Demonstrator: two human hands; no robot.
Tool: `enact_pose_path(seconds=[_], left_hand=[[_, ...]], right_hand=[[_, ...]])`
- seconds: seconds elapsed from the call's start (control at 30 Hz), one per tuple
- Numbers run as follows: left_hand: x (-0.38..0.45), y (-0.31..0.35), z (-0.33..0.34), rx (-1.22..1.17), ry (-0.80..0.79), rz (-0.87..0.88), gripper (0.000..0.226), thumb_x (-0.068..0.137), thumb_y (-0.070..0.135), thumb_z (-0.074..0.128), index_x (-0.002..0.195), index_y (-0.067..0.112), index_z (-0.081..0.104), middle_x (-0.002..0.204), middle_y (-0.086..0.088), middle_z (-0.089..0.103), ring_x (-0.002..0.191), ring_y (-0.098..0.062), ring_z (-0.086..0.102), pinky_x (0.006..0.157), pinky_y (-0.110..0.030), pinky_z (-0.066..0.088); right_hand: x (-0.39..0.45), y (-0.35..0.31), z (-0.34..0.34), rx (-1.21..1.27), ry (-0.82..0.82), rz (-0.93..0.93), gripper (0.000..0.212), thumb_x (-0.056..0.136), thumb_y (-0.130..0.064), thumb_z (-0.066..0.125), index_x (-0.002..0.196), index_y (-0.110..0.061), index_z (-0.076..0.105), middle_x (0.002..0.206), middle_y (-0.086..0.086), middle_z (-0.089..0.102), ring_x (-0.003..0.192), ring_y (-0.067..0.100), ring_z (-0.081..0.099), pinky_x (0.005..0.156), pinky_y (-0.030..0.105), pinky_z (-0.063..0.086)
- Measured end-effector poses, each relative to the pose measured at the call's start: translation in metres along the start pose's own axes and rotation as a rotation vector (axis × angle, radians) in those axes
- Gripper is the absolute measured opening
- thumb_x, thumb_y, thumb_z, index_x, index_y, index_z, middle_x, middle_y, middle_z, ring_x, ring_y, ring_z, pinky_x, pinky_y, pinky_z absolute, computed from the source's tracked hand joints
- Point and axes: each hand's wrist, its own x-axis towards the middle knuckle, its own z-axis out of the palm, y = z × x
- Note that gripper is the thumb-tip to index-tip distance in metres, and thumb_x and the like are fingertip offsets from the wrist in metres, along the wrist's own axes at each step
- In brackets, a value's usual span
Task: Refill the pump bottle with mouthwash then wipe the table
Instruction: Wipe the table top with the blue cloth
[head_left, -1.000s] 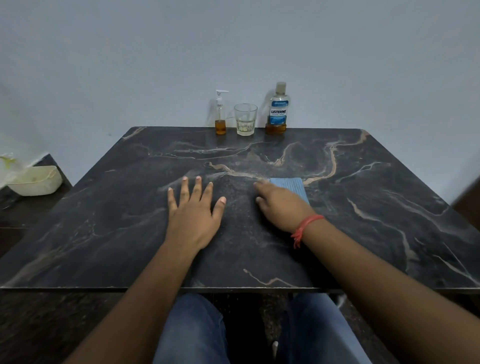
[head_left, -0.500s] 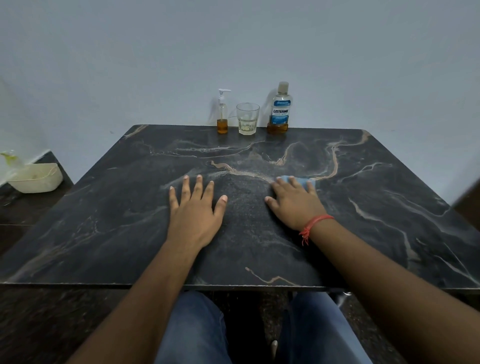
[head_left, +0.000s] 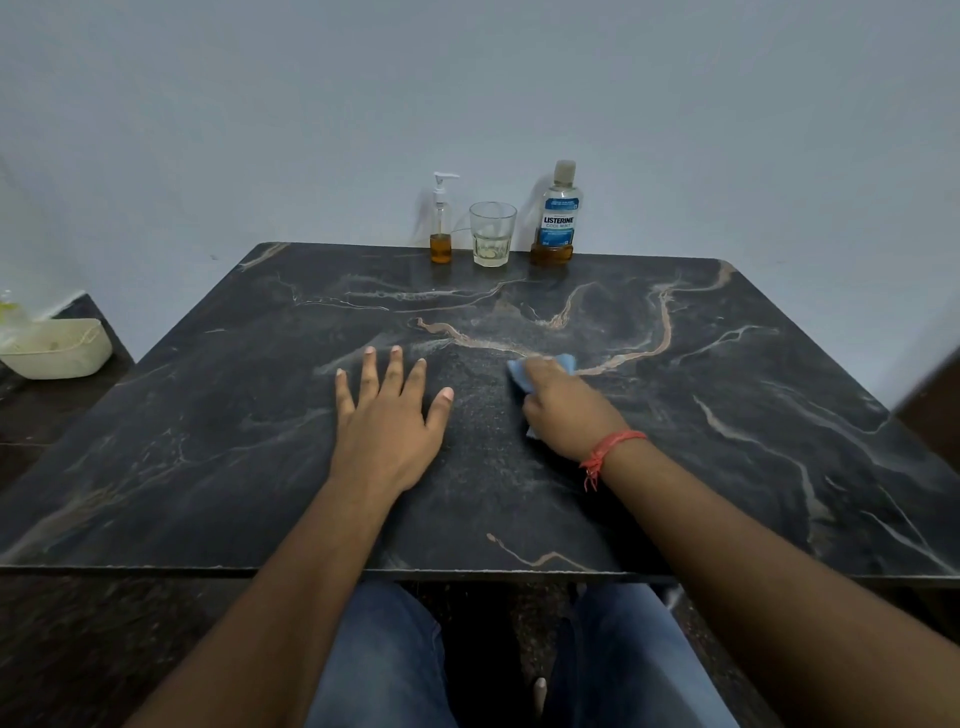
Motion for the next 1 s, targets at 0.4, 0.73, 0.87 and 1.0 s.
enact_pose_path(seconds=[0.4,0.73,0.87,1.0], left_hand=[[0.001,0.0,0.0,-0.003,0.005,-0.006,0.076,0.097,0.065,0.001,0.16,0.027,0.019,0.171,-0.002,0.008,0.156,-0.024,-0.012,0.123,-0.056,-0.011],[-0.003,-0.004,-0.003,0.012,0.011,0.007,0.074,0.098,0.064,0.0,0.16,0.029,0.019,0.171,-0.002,0.006,0.156,-0.025,-0.012,0.122,-0.057,-0.011],[-0.004,-0.003,-0.003,0.003,0.011,0.02,0.081,0.094,0.068,-0.006,0.161,0.029,0.018,0.17,-0.001,0.006,0.156,-0.024,-0.013,0.122,-0.055,-0.013],[-0.003,-0.004,-0.002,-0.004,0.009,0.011,0.08,0.095,0.068,-0.005,0.161,0.029,0.017,0.171,-0.001,0.005,0.156,-0.023,-0.014,0.123,-0.056,-0.012]], right_hand=[[0.003,-0.032,0.028,-0.183,-0.116,-0.474,0.058,0.098,-0.023,0.039,0.153,-0.01,0.024,0.16,0.01,0.023,0.149,0.021,0.017,0.121,0.034,0.01],[0.02,-0.035,0.032,-0.161,-0.141,-0.483,0.057,0.097,-0.025,0.04,0.151,-0.015,0.028,0.159,0.006,0.028,0.147,0.019,0.023,0.12,0.031,0.014],[0.037,0.019,-0.007,-0.199,0.039,-0.087,0.05,0.098,-0.018,0.038,0.147,-0.008,0.034,0.157,0.013,0.03,0.144,0.027,0.029,0.119,0.035,0.022],[0.029,0.036,-0.009,-0.308,-0.046,-0.134,0.053,0.102,-0.023,0.032,0.152,-0.008,0.024,0.16,0.013,0.021,0.148,0.025,0.019,0.119,0.039,0.015]])
